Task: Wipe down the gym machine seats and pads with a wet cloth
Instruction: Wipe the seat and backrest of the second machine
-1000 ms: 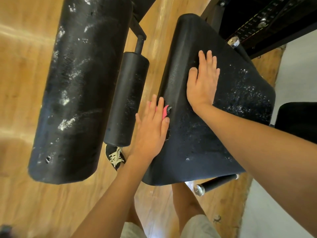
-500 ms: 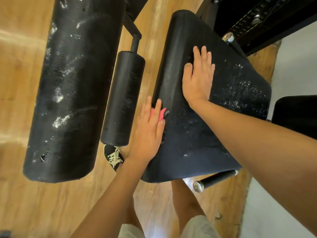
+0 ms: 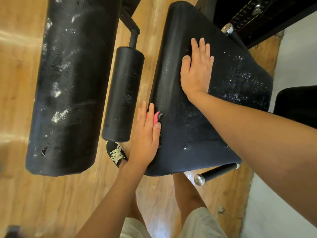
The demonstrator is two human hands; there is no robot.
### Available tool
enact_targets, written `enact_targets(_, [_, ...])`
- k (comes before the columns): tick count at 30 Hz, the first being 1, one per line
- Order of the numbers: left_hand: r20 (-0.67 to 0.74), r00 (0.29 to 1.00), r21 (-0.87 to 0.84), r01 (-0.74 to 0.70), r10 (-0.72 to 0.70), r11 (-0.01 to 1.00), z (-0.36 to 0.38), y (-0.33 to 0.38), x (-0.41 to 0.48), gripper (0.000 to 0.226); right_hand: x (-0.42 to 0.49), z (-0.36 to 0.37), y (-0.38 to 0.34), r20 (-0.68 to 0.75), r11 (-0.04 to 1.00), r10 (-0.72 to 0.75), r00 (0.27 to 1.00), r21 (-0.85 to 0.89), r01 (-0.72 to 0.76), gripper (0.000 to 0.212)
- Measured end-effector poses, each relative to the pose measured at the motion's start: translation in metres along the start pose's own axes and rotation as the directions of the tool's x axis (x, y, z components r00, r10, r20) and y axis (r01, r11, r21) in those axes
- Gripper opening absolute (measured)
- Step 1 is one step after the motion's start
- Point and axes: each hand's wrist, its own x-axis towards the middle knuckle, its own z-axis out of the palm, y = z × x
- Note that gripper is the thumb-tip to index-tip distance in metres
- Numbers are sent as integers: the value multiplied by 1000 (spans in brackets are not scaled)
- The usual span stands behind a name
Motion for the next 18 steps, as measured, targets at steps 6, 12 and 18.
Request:
enact_targets(6, [16,999,2,38,-38,999,5,-10,-95,51,-1,-1,0,9,1000,1,1000,15,-1,57])
enact_targets(12, [47,998,231,18,-30,973,9,-10,-93,53,1,-4,-1,50,999,6,999,36,-8,57])
enact_targets(18, [16,1000,362,-21,16,932,13,-7,-71,53,-10,-23,25,94,983,-3,996,185,-15,55])
